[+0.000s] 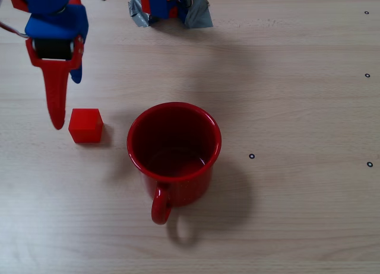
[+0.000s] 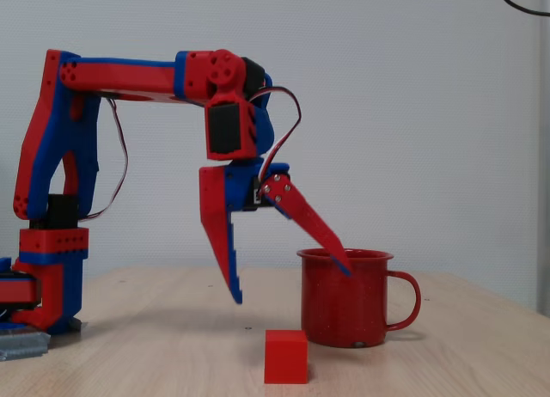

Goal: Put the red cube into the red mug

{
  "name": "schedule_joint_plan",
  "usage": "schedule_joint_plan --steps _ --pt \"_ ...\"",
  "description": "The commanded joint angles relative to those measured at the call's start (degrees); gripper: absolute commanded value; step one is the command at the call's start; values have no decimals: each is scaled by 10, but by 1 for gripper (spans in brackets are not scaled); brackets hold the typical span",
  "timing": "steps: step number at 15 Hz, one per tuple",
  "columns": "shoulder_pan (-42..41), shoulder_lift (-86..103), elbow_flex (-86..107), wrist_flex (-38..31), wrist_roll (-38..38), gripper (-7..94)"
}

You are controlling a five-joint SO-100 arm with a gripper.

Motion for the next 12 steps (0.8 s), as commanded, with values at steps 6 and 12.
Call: schedule_joint_plan --steps 6,12 --pt "5 -16 27 -73 11 47" --pt "-16 -11 76 -120 23 53"
